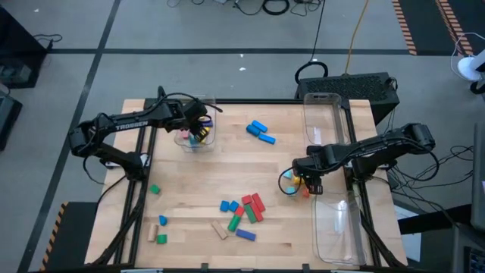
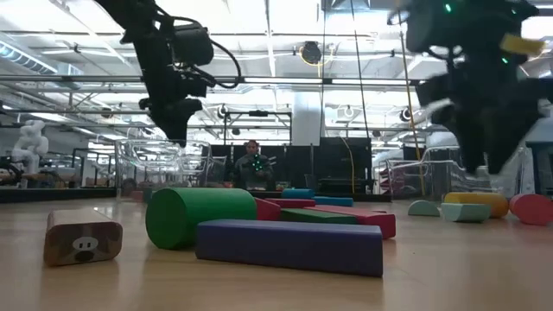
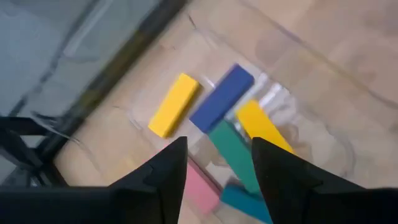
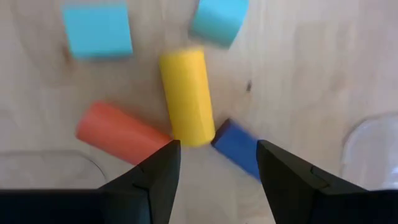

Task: Sort blocks by size
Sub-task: Put the blue rectangle block into the top left transparent bin

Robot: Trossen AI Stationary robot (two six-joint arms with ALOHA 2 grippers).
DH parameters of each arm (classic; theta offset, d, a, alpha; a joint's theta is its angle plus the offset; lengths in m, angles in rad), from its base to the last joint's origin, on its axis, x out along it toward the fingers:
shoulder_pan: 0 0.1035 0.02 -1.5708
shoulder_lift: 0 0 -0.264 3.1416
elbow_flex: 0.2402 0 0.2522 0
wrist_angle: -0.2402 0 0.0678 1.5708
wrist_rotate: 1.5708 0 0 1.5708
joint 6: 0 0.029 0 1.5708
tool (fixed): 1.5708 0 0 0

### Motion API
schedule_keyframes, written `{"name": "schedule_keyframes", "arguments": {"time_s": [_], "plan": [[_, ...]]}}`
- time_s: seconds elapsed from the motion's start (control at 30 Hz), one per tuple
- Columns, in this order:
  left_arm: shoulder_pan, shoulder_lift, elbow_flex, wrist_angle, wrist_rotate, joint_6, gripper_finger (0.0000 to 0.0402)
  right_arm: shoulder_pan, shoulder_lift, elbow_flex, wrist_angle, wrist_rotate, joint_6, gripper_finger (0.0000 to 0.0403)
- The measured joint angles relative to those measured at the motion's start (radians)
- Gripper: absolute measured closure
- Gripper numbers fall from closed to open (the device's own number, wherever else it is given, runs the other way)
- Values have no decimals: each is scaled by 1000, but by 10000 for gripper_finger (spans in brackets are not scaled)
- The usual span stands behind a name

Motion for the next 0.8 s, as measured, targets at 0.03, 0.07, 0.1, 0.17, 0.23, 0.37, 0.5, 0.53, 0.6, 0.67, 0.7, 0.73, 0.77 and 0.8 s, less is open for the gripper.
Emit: {"name": "schedule_keyframes", "arguments": {"time_s": [0.03, 0.07, 0.1, 0.17, 0.23, 0.37, 0.5, 0.53, 0.6, 0.67, 0.7, 0.73, 0.77, 0.8], "plan": [[-3, -8, 0, 13, -11, 0, 220, -3, 0, 21, -9, 0, -13, 209], [-7, -14, 0, 29, -22, 0, 219, -6, 0, 40, -18, 2, -29, 209], [-12, -22, 0, 48, -35, 2, 219, -9, 0, 62, -29, 13, -47, 209], [-20, -42, 0, 81, -48, 2, 219, -12, 0, 94, -60, 67, -98, 209], [-30, -65, 0, 110, -51, 2, 218, -19, 0, 104, -91, 127, -174, 209], [-52, -103, 0, 130, -53, 2, 218, -50, 0, 80, -97, 155, -360, 209], [-73, -121, 1, 131, -53, 1, 218, -76, 20, 23, -94, 155, -593, 209], [-79, -121, 1, 131, -54, 1, 218, -78, 26, 8, -96, 155, -643, 209], [-89, -120, 1, 129, -54, 1, 218, -83, 42, -15, -81, 154, -725, 209], [-101, -120, 1, 130, -54, 0, 217, -84, 62, -40, -71, 154, -770, 209], [-105, -119, 1, 130, -53, 0, 217, -84, 72, -50, -64, 151, -783, 209], [-109, -118, 1, 130, -54, 0, 217, -84, 80, -60, -49, 149, -790, 209], [-114, -118, 1, 130, -54, 0, 217, -84, 86, -71, -37, 147, -795, 209], [-117, -118, 1, 130, -54, 0, 217, -84, 94, -81, -26, 146, -802, 209]]}}
